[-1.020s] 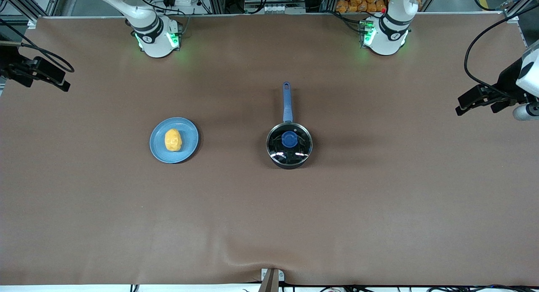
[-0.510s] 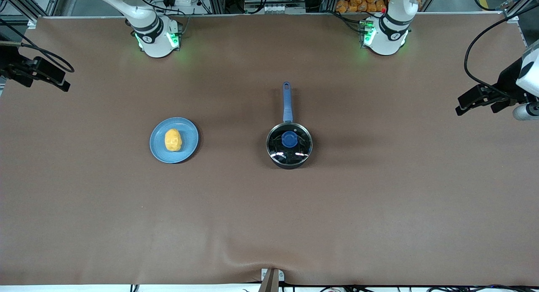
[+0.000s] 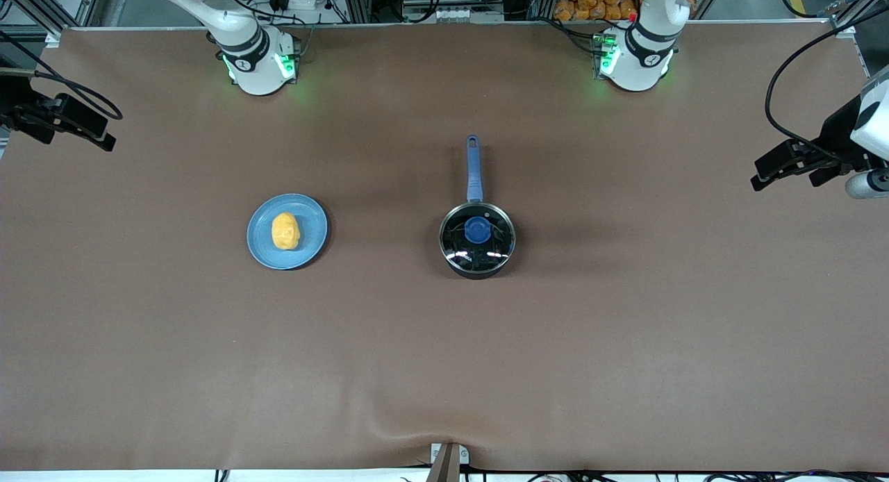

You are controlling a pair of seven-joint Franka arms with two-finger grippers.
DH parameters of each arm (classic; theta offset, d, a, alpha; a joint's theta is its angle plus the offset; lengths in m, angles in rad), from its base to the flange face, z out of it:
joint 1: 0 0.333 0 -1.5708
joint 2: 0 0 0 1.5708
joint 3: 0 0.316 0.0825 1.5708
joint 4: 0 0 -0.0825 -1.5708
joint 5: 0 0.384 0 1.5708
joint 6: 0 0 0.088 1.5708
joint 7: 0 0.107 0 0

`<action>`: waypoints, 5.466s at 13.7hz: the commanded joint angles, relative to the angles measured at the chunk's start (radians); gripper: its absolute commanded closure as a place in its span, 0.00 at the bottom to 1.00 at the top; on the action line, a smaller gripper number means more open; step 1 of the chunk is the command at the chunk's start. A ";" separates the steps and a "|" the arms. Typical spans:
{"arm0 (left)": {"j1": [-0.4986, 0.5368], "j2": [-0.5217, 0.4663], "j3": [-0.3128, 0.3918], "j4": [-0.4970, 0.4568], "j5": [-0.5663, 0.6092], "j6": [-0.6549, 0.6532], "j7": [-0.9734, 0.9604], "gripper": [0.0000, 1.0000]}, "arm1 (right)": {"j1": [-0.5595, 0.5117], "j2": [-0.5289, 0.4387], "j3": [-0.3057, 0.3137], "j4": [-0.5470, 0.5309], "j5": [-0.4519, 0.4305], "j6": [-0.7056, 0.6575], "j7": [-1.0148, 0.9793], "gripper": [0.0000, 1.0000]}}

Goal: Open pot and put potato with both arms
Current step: 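Move the left gripper over the glass lid on the saucepan, then lower the left gripper and grasp the lid's blue knob, then lift the lid off with the left gripper while the right gripper reaches the potato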

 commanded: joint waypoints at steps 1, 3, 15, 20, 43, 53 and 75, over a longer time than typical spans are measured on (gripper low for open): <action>0.011 -0.011 -0.092 -0.035 -0.021 0.019 -0.018 0.00 | -0.019 -0.021 0.010 -0.023 0.018 0.002 0.009 0.00; 0.013 0.027 -0.195 -0.032 -0.021 0.023 -0.111 0.00 | -0.019 -0.021 0.008 -0.023 0.018 0.002 0.009 0.00; -0.261 0.389 -0.333 0.104 0.100 0.146 -0.538 0.00 | -0.021 -0.021 0.008 -0.023 0.018 0.000 0.009 0.00; -0.370 0.556 -0.327 0.183 0.174 0.266 -0.733 0.00 | -0.021 -0.021 0.008 -0.023 0.018 0.000 0.009 0.00; -0.447 0.703 -0.326 0.181 0.309 0.415 -0.845 0.00 | -0.021 -0.021 0.008 -0.023 0.020 0.000 0.009 0.00; -0.429 0.630 -0.326 0.183 0.301 0.352 -0.888 1.00 | -0.021 -0.020 0.008 -0.023 0.021 0.000 0.009 0.00; 0.197 0.090 -0.313 -0.124 0.056 0.183 -0.117 1.00 | 0.127 0.298 0.016 -0.132 0.021 0.242 -0.026 0.00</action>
